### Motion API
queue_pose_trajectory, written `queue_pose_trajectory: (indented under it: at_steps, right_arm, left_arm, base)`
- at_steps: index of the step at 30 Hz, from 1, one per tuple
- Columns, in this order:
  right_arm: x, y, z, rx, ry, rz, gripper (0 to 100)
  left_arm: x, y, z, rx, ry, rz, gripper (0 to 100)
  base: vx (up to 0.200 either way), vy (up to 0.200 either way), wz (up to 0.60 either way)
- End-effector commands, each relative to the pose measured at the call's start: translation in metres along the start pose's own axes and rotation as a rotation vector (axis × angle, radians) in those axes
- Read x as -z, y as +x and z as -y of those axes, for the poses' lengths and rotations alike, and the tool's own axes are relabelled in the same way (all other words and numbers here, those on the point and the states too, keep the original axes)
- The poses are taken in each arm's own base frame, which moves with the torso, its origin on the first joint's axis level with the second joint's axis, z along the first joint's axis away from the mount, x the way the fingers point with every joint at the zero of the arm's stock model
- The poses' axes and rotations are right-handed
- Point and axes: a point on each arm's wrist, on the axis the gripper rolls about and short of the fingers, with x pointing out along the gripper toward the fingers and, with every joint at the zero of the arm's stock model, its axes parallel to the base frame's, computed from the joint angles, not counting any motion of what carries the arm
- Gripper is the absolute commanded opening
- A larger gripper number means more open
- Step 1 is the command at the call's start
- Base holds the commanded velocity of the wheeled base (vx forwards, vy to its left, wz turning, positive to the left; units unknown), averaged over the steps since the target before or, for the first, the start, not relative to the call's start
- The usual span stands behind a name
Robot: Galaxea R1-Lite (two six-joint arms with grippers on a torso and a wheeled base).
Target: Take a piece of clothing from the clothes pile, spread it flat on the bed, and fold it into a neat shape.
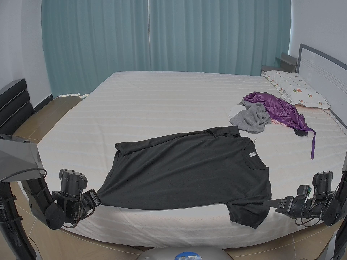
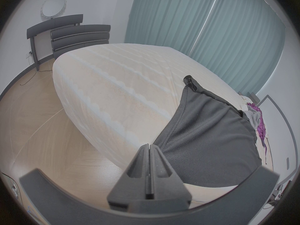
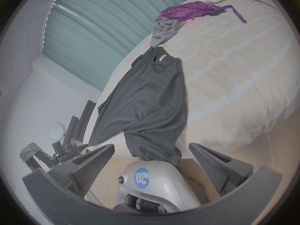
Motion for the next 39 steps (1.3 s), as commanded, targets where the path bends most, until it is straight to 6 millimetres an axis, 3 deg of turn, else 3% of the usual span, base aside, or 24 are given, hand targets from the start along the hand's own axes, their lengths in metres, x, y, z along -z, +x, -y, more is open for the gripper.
queue_pose_trajectory:
  at_steps: [1, 8, 16, 17, 29, 39]
  right_arm:
    - [0.008, 0.009, 0.003, 0.000, -0.014, -0.049, 100]
    - [0.016, 0.029, 0.006, 0.015, -0.045, -0.074, 100]
    - [0.016, 0.035, 0.008, 0.028, -0.064, -0.054, 100]
    - [0.016, 0.035, 0.008, 0.028, -0.064, -0.054, 0]
    - [0.015, 0.033, 0.013, 0.095, -0.079, -0.032, 0]
    - [0.011, 0.014, 0.013, 0.137, -0.102, -0.037, 0]
  left_arm:
    - [0.000, 0.000, 0.000, 0.000, 0.000, -0.001, 0]
    - [0.001, 0.000, 0.000, 0.001, 0.000, -0.004, 0]
    - [0.001, 0.000, 0.000, 0.014, -0.002, -0.013, 0]
    - [0.000, 0.000, 0.001, 0.015, -0.001, -0.012, 0]
    - [0.001, 0.000, 0.000, 0.012, 0.001, -0.015, 0]
    - [0.000, -0.004, -0.002, 0.007, 0.009, -0.012, 0]
  base:
    - [0.000, 0.000, 0.00]
    - [0.000, 0.000, 0.00]
    - [0.000, 0.000, 0.00]
    - [0.000, 0.000, 0.00]
    - [0.000, 0.000, 0.00]
    - [0.000, 0.000, 0.00]
